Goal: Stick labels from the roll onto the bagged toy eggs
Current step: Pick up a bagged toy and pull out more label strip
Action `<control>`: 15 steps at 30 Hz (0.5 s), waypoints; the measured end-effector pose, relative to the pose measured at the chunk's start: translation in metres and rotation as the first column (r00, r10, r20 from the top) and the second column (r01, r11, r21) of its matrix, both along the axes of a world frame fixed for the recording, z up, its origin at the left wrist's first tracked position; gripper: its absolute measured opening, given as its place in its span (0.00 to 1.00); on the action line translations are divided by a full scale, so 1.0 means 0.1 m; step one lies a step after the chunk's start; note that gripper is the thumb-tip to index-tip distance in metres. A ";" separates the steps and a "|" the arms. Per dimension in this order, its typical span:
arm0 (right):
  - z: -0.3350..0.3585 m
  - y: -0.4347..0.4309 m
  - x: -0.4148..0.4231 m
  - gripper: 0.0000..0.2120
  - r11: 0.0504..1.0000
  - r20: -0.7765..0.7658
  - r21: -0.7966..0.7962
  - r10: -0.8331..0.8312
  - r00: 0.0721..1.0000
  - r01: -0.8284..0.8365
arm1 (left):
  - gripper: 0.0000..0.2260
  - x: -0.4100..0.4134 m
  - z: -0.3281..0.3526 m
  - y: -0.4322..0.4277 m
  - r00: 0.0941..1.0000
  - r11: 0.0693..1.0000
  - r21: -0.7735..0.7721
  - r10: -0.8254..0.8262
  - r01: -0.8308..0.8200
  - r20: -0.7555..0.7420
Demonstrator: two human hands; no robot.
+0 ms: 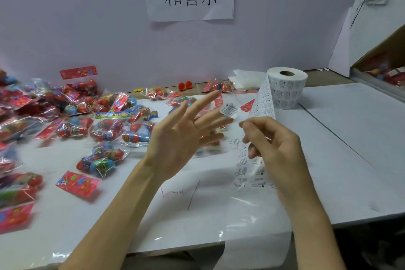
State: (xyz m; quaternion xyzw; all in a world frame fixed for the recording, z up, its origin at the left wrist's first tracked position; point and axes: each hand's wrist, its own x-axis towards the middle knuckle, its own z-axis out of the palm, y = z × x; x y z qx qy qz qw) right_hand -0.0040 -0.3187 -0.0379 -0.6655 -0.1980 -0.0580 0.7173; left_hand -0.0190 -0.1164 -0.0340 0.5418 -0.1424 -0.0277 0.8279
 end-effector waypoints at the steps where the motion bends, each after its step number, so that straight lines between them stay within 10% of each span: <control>1: 0.00 0.03 -0.01 0.08 0.999 -0.012 0.045 0.011 1.000 -0.011 | 0.28 -0.01 0.00 -0.02 1.000 0.999 0.036 0.009 -0.009 -0.003; 15: 0.00 0.19 -0.09 0.12 0.988 -0.011 0.109 -0.104 0.994 0.105 | 0.24 -0.03 -0.02 -0.04 0.991 0.970 0.212 0.129 -0.120 -0.028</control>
